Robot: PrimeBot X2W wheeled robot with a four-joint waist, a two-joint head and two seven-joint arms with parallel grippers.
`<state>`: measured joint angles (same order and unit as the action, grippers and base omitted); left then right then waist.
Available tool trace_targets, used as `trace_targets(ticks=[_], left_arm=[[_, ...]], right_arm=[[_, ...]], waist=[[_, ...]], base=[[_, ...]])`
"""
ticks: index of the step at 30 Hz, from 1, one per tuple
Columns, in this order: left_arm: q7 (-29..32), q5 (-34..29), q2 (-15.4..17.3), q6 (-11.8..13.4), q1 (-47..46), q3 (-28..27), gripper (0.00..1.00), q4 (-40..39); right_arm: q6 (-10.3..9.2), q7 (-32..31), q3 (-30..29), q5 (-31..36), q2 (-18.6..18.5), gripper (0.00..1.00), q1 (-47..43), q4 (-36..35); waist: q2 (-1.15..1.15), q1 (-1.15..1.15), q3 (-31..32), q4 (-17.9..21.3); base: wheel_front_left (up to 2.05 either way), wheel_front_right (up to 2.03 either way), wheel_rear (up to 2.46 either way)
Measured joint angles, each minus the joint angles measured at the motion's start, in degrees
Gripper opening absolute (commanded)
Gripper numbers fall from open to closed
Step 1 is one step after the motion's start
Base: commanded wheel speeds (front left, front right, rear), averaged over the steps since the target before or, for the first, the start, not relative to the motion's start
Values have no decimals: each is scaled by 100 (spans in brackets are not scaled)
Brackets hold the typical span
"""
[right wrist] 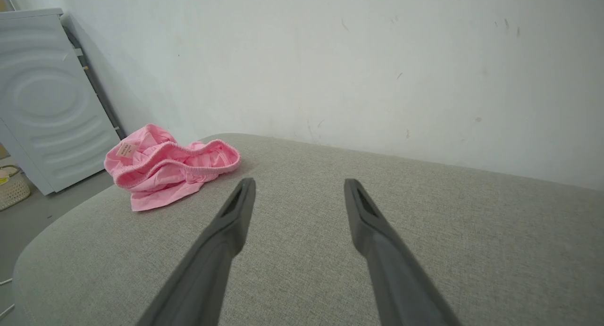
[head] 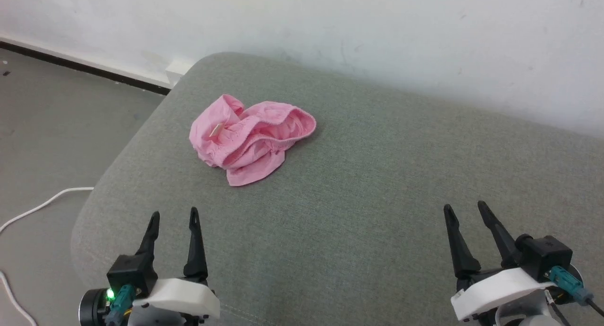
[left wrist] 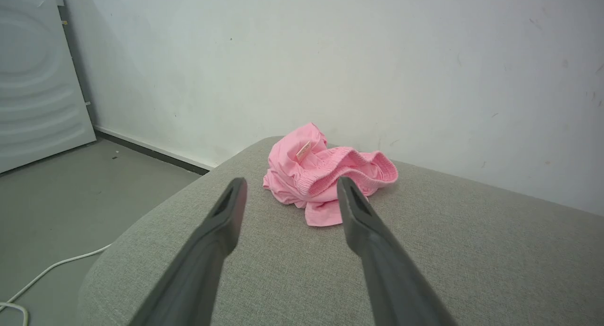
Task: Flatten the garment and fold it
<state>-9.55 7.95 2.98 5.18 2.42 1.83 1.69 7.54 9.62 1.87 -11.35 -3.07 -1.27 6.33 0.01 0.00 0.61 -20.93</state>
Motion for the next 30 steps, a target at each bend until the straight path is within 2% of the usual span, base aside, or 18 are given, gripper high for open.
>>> trace_targets(ticks=[30], left_arm=[[-349,301,-1,223,113,127,100,81]], right_arm=[[0,357,47,-343,1,100,-25,232]], waist=[[0,0,28,-694]], base=[[0,0,0]])
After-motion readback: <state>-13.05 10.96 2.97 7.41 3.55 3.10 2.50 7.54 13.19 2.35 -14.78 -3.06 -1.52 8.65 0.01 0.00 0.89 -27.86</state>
